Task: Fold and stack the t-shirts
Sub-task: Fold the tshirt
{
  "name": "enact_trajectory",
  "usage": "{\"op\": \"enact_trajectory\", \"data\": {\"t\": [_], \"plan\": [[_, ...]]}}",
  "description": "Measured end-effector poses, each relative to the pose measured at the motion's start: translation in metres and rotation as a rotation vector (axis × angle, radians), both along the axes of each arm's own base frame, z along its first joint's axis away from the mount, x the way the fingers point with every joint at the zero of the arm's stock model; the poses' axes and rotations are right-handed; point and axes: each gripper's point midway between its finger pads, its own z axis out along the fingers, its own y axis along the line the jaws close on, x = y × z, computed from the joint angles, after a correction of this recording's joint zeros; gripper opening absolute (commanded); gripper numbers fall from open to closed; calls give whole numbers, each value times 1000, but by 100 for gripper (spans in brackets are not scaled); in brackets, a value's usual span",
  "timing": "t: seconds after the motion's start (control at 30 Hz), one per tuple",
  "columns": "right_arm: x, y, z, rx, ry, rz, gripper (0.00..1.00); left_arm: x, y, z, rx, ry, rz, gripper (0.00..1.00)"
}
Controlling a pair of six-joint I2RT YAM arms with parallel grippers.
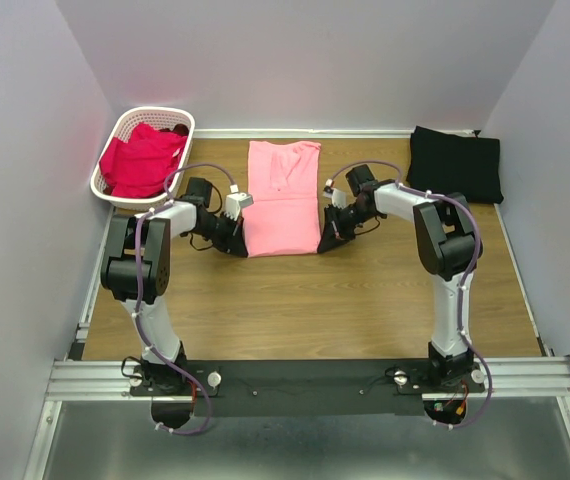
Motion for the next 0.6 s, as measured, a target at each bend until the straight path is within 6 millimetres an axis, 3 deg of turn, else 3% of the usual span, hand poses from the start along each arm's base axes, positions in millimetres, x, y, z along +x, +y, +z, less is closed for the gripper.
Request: {"op": "enact_trajectory", "data": {"t": [0.27, 0.6], "plan": [[-7, -6, 3, -12, -29, 15, 0, -3, 0, 0, 38, -6, -36, 0], [-25, -26, 8, -93, -82, 79, 0, -26, -9, -2, 117, -3, -140, 0]]}}
